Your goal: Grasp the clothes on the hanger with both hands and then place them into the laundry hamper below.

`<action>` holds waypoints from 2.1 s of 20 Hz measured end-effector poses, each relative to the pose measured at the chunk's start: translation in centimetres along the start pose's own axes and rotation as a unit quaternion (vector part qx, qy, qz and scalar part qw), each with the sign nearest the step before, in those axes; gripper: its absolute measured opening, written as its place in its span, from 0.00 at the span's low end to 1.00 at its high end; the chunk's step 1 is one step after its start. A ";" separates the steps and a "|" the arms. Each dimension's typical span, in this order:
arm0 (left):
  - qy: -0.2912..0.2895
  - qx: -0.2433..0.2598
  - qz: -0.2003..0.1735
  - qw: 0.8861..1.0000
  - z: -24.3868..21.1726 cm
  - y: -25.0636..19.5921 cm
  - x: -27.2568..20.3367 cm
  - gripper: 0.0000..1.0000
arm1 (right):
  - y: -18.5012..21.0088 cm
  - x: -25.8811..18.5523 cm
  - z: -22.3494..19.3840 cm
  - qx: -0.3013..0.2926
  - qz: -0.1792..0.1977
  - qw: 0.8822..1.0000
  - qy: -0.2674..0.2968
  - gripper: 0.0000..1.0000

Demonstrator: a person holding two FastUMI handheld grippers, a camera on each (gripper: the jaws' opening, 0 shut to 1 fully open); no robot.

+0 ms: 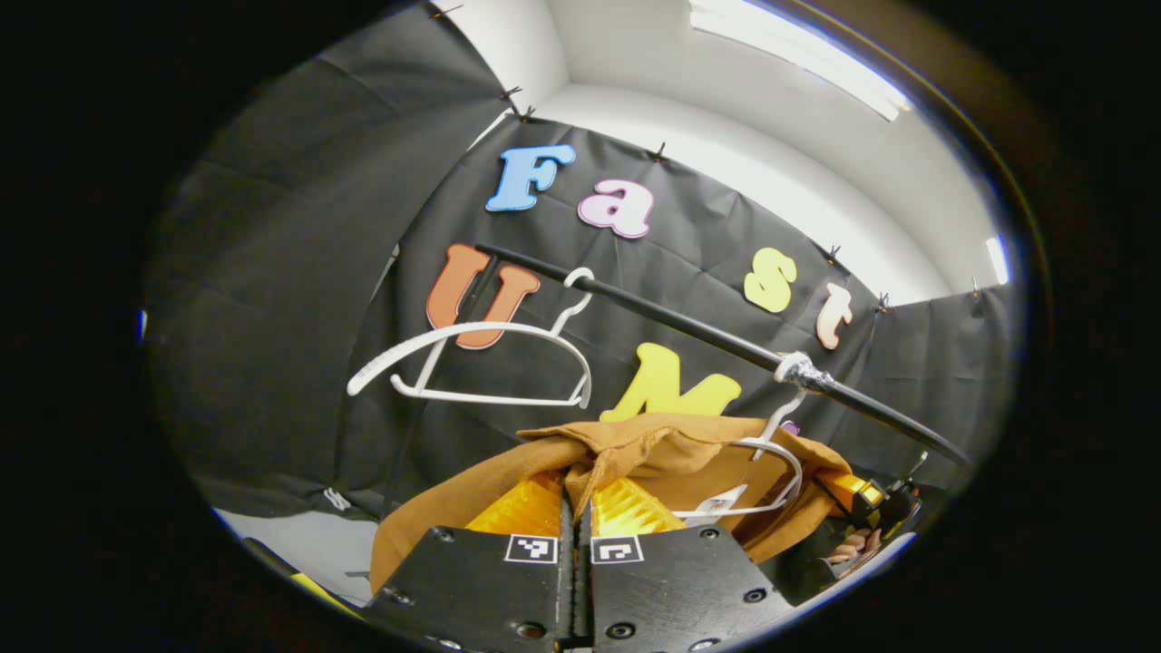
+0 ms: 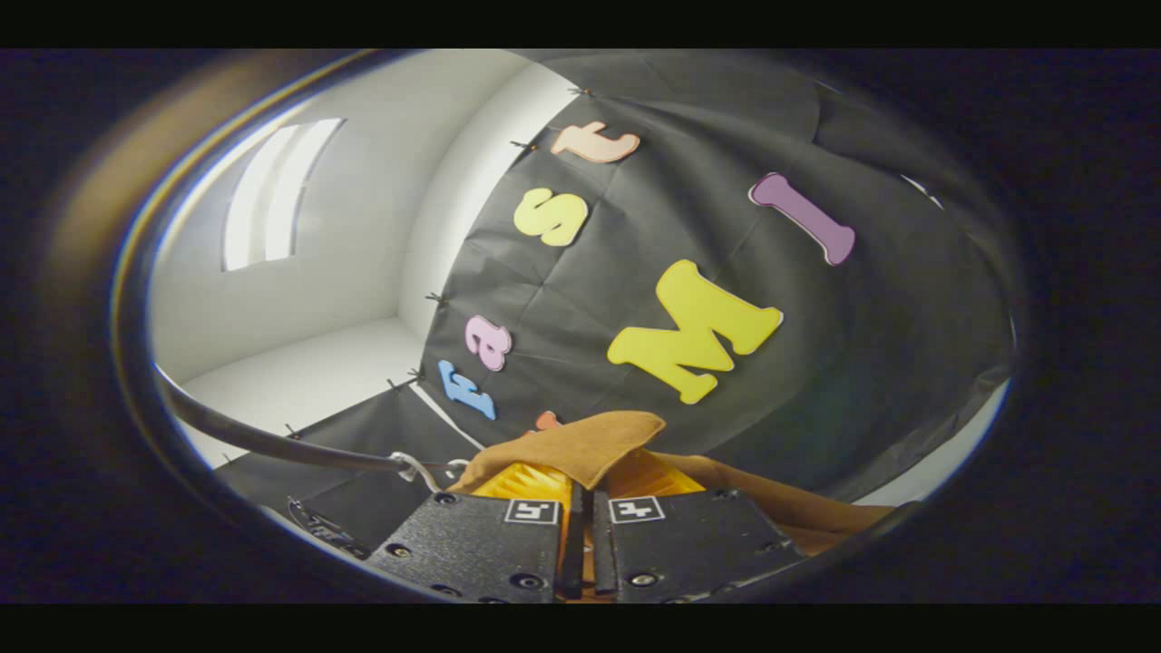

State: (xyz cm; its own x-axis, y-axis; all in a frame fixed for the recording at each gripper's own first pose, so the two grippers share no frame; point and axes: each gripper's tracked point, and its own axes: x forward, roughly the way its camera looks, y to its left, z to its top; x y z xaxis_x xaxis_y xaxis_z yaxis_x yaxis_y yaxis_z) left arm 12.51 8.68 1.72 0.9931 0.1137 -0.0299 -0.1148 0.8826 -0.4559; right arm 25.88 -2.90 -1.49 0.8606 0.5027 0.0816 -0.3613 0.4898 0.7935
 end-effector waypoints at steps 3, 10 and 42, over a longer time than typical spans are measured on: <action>-0.001 0.013 -0.007 1.000 1.3 0.1 0.5 0.00 | 0.0 0.4 0.4 -0.031 -0.001 0.999 0.009 0.05; 0.014 0.020 -0.041 0.999 2.5 -0.9 1.5 0.05 | 1.3 1.5 2.1 -0.093 0.026 0.995 0.030 0.07; 0.144 0.087 -0.146 0.975 -2.1 2.8 5.0 0.05 | -10.8 9.6 -3.0 -0.121 -0.040 0.969 0.212 0.08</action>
State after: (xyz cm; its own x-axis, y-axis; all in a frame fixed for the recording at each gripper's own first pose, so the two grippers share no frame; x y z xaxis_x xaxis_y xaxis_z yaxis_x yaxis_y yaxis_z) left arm 17.23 10.77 -1.60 0.9475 -0.2637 -0.1809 0.1956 0.9254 -0.3245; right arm 36.92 -1.21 -11.11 0.6837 0.6782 -0.2695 -0.4167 0.6659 0.6188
